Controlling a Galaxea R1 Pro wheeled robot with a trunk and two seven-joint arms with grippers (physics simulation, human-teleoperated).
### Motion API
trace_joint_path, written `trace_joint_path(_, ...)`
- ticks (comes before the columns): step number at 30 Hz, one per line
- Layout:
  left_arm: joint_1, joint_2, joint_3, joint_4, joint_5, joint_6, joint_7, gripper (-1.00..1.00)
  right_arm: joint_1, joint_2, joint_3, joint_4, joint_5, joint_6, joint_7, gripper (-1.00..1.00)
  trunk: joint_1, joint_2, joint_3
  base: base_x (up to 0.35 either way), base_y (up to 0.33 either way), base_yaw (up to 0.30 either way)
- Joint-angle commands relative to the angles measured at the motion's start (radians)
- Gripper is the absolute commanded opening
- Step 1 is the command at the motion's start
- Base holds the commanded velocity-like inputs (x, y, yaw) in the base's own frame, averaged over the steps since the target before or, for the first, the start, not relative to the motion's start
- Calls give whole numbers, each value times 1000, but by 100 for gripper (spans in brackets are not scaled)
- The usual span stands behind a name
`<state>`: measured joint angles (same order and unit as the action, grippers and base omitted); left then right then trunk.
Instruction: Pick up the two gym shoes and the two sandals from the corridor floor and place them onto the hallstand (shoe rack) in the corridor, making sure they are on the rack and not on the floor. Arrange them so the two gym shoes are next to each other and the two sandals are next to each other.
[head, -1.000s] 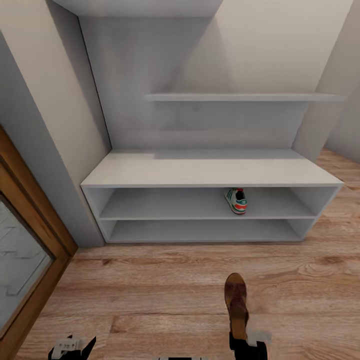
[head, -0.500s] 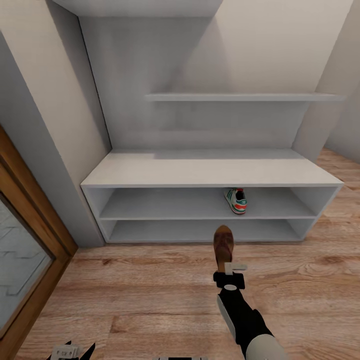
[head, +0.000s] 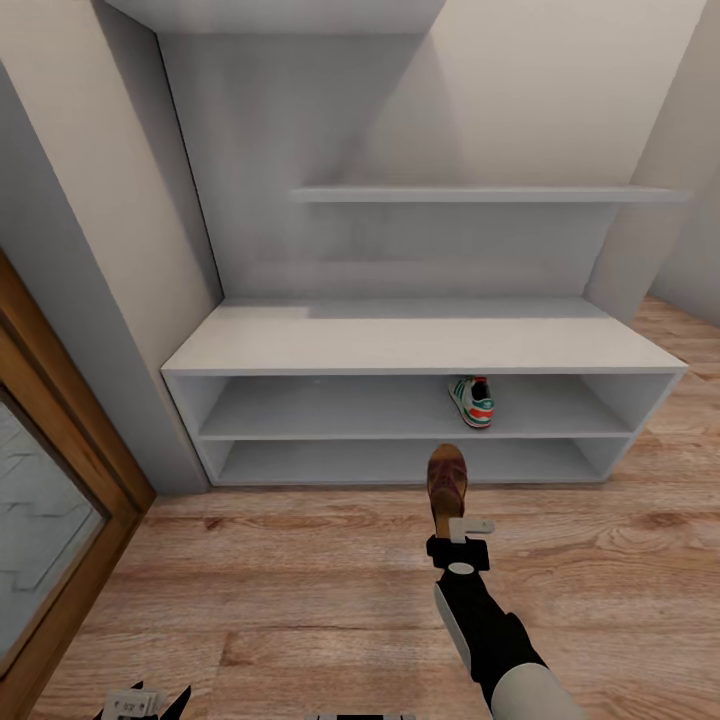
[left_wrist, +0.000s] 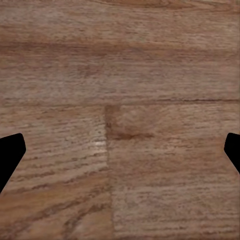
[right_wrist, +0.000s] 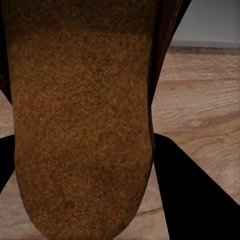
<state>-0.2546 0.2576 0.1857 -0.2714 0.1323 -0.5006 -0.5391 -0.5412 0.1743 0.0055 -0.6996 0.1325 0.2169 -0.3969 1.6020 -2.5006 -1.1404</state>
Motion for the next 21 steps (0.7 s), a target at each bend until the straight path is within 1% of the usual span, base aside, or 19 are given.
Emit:
trace_joint_path(1,-1,0,1,1,10,2,-10,100,0,0,1,-1,9,9,-3,-100,0,0,-1,0,0,0)
trace_joint_path(13,-1,-1,-3,2,10,2,-11,100,0,0,1,-1,6,9,14,-100,0,0,-1,0,0,3)
trace_joint_path(21,-1,-1,-3,5,10,2,-12,100,0,0,-1,-3,6,9,15,-100,0,0,-8,0,0,151)
